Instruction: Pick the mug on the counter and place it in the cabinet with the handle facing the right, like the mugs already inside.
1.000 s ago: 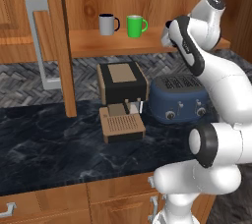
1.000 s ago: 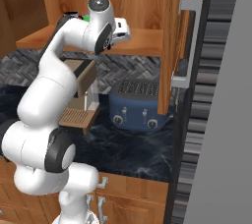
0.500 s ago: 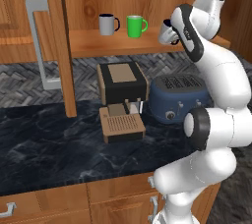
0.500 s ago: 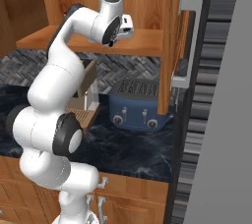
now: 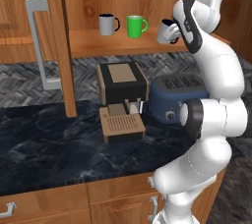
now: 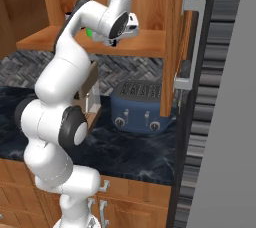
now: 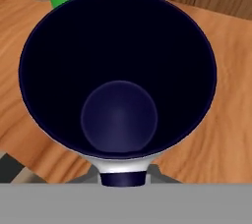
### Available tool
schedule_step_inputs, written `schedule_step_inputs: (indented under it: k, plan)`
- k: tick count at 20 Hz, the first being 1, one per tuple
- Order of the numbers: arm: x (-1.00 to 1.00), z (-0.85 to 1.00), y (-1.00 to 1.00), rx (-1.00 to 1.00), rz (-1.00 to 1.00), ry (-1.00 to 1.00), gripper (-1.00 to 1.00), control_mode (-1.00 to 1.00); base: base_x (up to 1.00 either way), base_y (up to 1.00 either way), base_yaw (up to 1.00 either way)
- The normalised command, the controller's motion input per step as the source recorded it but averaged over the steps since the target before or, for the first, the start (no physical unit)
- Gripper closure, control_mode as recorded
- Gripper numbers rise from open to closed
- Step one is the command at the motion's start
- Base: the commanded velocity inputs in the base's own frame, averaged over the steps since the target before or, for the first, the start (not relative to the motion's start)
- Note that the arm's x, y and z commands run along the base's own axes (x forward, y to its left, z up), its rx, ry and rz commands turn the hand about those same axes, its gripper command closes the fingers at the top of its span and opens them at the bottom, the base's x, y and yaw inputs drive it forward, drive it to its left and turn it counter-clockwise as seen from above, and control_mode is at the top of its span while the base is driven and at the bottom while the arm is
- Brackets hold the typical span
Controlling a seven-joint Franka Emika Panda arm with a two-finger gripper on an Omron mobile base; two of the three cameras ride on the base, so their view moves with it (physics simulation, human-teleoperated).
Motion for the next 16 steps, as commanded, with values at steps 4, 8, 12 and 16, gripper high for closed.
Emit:
schedule_step_inputs:
  k: [4,8,12,16]
  plan:
    - [0.00,-0.39,0.00,-0.03,0.00,-0.04,1.00,-1.00,0.00,0.00,0.00]
    - [0.00,-0.37,0.01,-0.06,0.00,-0.07,1.00,-1.00,0.00,0.00,0.00]
    - [-0.01,-0.29,0.04,-0.09,0.00,-0.11,1.00,-1.00,0.00,0.00,0.00]
    - [-0.06,-0.30,0.04,-0.09,0.00,-0.16,1.00,-1.00,0.00,0.00,0.00]
